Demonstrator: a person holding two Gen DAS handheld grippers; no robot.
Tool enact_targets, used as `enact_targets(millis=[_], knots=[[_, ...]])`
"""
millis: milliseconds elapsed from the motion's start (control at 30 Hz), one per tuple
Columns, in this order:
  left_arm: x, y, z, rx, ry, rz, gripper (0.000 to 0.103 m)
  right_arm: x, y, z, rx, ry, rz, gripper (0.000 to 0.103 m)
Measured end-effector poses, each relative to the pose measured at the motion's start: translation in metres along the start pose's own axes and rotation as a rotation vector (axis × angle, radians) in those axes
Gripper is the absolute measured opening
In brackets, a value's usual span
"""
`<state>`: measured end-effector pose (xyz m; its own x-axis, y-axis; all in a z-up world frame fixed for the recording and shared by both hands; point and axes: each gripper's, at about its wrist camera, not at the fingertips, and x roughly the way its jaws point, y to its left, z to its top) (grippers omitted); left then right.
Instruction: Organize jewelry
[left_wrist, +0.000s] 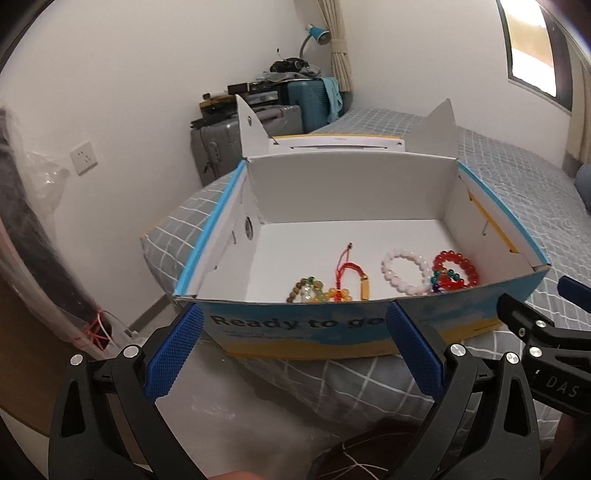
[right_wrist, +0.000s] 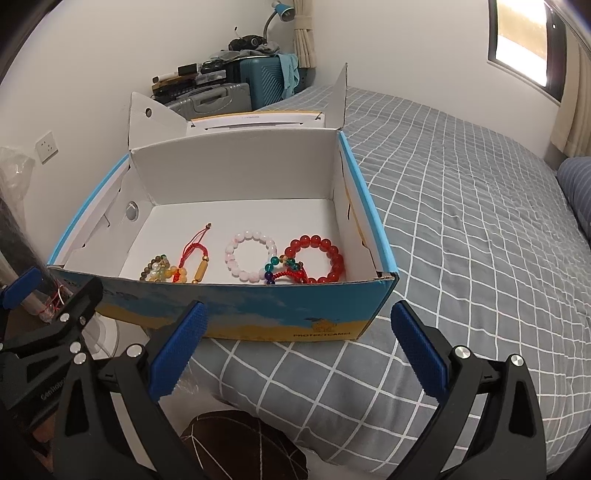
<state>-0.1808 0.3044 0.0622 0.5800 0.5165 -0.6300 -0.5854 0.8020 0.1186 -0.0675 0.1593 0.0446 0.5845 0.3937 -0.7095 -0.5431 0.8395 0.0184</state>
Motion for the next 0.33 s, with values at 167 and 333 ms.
enact_targets(millis=[167,333], knots=[[-0.0038,0.0053,0.0024,-0.030,0.012,-0.065,0.097,-0.0029,-0.0021,-0.0005,0.009,-0.007,0.000,0.096],[-0.0038,0.0057,0.0020,-0.045,0.014,-0.080,0.097,-0.0025,-0.0037,-0.0003,0.013,-0.007,-0.003,0.096]])
